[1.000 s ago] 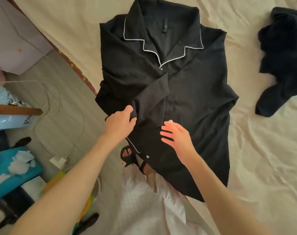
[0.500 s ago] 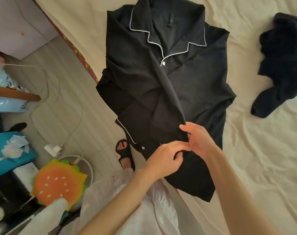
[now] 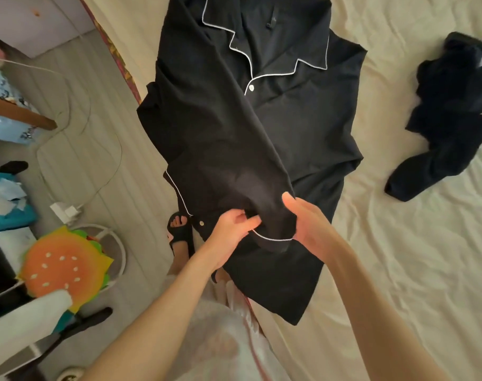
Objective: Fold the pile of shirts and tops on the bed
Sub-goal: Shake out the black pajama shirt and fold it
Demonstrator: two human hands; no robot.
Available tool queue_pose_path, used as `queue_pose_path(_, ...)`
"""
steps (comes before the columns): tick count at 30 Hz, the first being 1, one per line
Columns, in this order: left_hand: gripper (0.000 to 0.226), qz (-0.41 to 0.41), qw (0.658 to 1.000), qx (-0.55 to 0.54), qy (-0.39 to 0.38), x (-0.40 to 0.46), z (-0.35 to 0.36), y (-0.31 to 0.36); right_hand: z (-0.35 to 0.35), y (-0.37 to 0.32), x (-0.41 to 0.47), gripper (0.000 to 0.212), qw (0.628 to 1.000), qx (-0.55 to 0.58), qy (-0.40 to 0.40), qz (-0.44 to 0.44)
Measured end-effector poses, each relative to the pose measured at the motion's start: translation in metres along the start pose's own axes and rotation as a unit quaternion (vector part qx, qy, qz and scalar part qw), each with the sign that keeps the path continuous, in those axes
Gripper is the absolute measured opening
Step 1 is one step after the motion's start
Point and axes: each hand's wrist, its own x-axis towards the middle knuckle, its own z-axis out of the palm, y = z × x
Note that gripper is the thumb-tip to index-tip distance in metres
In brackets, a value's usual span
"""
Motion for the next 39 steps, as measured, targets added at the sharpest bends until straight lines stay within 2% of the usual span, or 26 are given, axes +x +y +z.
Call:
queue_pose_path(2,0.014,-0.012,1.0,-0.021,0.016,-0.009,0.006,-0.006,-0.006,0.007,-0.006,0.03,0.995,-0.087,-0.045,0.013)
queue_pose_path(4,0.02,-0.041,0.997,-0.03,0.062,-0.014,0.009,-0.013,-0.012,0.014,-0.007,0.027,0.99,-0.135,-0.039,0.017)
queue_pose_path(6,0.03,-0.057,0.993,-0.01,0.102,-0.015,0.007,-0.02,-0.017,0.015,-0.011,0.022,0.991,-0.134,0.001,0.012)
queue_pose_path(8,0.04,-0.054,0.99,-0.058,0.116,-0.013,0.002,-0.024,-0.022,0.018,-0.014,0.023,0.993,-0.117,0.033,-0.013)
queue_pose_path(10,0.056,-0.052,0.984,-0.135,0.105,-0.008,-0.001,-0.02,-0.025,0.02,-0.019,0.025,0.991,-0.118,0.045,-0.038)
queue_pose_path(12,0.069,-0.048,0.981,-0.165,0.084,0.001,-0.001,-0.014,-0.027,0.02,-0.021,0.025,0.993,-0.103,0.037,-0.047)
queue_pose_path(14,0.066,-0.046,0.984,-0.167,0.046,0.007,0.004,-0.009,-0.026,0.016,-0.024,0.024,0.996,-0.07,0.024,-0.042)
queue_pose_path(16,0.05,-0.053,0.984,-0.172,0.015,0.006,0.008,-0.006,-0.027,0.012,-0.025,0.025,0.998,-0.03,0.014,-0.045)
queue_pose_path(19,0.023,-0.029,0.986,-0.163,0.028,0.003,0.014,-0.009,-0.033,0.007,-0.031,0.025,0.999,0.016,-0.001,-0.036)
queue_pose_path(20,0.026,-0.013,0.984,-0.173,0.049,0.001,0.013,-0.01,-0.036,0.006,-0.032,0.025,0.999,0.028,-0.008,-0.03)
queue_pose_path(21,0.038,0.003,0.977,-0.201,0.065,0.0,0.011,-0.01,-0.038,0.005,-0.033,0.025,0.999,0.037,-0.016,-0.023)
queue_pose_path(22,0.05,0.015,0.97,-0.234,0.069,0.0,0.008,-0.009,-0.041,0.004,-0.035,0.024,0.999,0.045,-0.023,-0.014)
queue_pose_path(24,0.058,0.023,0.961,-0.27,0.047,0.005,0.001,-0.005,-0.044,0.003,-0.036,0.024,0.998,0.055,-0.032,-0.005)
queue_pose_path(28,0.058,0.025,0.969,-0.247,-0.019,0.008,0.003,0.006,-0.042,0.007,-0.038,0.029,0.997,0.048,-0.058,0.003)
queue_pose_path(32,0.05,0.044,0.968,-0.246,-0.011,0.0,0.007,0.004,-0.046,0.013,-0.038,0.023,0.997,0.038,-0.065,0.01)
queue_pose_path(34,0.043,0.027,0.983,-0.181,0.0,-0.005,0.003,-0.005,-0.052,0.016,-0.036,0.019,0.998,0.047,-0.033,0.008)
queue_pose_path(36,0.029,-0.017,0.996,-0.076,0.034,-0.009,0.001,-0.021,-0.056,0.021,-0.035,0.017,1.0,0.007,0.009,0.007)
queue_pose_path(37,0.028,-0.045,0.997,-0.032,0.048,-0.01,0.002,-0.029,-0.058,0.027,-0.034,0.016,0.999,-0.03,0.031,0.012)
queue_pose_path(39,0.039,-0.095,0.994,0.009,0.049,-0.011,0.006,-0.042,-0.064,0.039,-0.03,0.018,0.994,-0.077,0.068,0.034)
